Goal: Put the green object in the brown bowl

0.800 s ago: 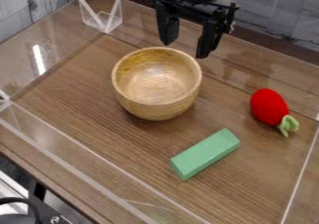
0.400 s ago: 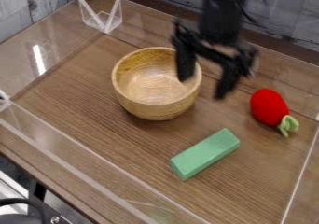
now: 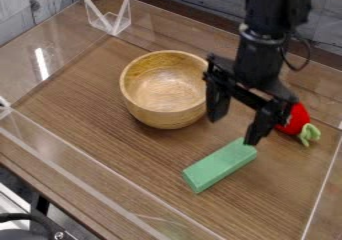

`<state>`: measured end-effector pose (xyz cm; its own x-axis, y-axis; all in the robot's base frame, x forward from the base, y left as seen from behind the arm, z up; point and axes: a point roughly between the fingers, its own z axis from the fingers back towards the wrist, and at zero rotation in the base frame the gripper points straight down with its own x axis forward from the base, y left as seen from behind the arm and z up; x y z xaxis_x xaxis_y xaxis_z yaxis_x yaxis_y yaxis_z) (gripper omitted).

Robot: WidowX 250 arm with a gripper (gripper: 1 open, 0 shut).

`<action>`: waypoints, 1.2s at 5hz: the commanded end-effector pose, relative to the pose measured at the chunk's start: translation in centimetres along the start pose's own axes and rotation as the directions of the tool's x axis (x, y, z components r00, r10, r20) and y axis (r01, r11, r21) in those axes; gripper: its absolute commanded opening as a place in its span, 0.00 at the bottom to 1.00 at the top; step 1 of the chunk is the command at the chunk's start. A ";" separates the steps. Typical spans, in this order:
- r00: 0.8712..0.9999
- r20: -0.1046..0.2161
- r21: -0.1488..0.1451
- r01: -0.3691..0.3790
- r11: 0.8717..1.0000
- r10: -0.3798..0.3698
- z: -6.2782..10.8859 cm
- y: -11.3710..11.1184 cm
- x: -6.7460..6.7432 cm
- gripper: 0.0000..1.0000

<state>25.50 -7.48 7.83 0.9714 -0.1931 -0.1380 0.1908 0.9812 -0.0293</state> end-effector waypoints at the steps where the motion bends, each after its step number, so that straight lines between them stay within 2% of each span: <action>1: 0.997 0.018 0.012 0.080 0.997 -0.081 -1.3 -0.5 -0.5 1.00; 2: 0.988 0.023 0.022 0.153 0.988 -0.153 -3.3 -1.0 -1.0 1.00; 3: 0.976 0.062 0.046 0.205 0.978 -0.207 -3.8 -0.6 -0.8 1.00; 4: 0.973 0.088 0.061 0.207 0.976 -0.212 -3.7 0.1 -0.6 1.00; 5: 0.975 0.117 0.073 0.181 0.981 -0.189 -3.5 -0.5 -0.8 1.00; 6: 0.969 0.153 0.090 0.180 0.980 -0.192 -3.0 -1.6 -0.9 1.00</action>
<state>23.37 -8.79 3.93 0.9255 -0.3782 -0.0213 0.3787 0.9250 0.0322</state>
